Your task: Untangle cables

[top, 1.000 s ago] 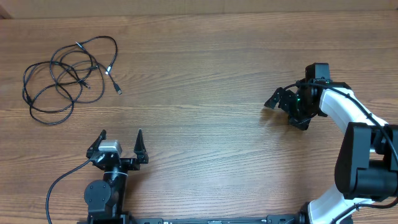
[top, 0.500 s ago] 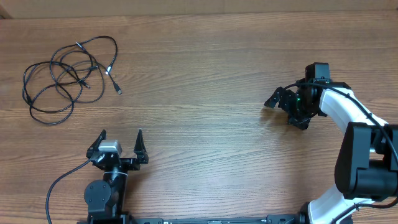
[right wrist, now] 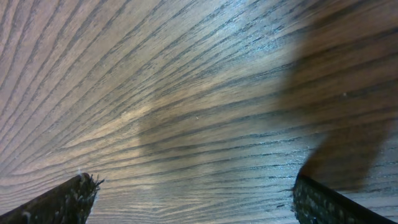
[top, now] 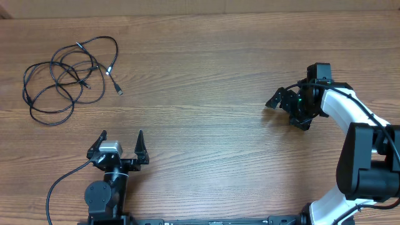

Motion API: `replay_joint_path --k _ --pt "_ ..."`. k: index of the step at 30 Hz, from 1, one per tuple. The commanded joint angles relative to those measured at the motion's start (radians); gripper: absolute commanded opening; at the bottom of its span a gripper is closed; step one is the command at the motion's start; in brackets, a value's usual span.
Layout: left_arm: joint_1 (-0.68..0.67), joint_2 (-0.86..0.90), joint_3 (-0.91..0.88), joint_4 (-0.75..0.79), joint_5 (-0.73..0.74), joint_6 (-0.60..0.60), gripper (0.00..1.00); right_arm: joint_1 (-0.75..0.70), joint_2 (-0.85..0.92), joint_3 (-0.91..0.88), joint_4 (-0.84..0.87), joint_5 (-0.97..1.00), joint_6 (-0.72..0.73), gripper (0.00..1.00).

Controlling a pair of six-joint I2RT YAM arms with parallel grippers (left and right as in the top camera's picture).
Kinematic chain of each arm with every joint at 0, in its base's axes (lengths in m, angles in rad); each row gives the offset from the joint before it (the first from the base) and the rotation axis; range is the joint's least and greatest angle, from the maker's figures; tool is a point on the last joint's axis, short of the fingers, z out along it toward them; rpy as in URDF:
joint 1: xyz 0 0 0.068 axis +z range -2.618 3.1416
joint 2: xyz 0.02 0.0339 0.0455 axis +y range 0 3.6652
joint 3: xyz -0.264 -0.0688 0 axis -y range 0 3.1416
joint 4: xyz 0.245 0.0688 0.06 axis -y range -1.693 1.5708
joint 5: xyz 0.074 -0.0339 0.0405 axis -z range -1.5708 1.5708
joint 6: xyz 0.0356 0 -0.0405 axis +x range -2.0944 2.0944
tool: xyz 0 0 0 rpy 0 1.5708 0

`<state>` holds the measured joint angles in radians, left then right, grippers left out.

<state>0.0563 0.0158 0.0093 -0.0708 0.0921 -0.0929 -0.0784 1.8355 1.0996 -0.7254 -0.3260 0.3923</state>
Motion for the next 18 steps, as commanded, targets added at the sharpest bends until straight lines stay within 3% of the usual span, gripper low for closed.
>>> replay_joint_path --k 1,11,18 --pt "-0.003 -0.011 -0.005 -0.003 -0.014 0.03 1.0 0.0 0.036 -0.001 0.007 0.011 -0.001 1.0" --pt "-0.003 -0.011 -0.005 -0.003 -0.014 0.03 1.0 0.0 0.002 -0.001 0.006 0.011 -0.001 1.0" --pt "-0.003 -0.011 -0.005 -0.003 -0.014 0.03 0.99 0.0 -0.241 -0.001 0.006 0.011 -0.001 1.0"
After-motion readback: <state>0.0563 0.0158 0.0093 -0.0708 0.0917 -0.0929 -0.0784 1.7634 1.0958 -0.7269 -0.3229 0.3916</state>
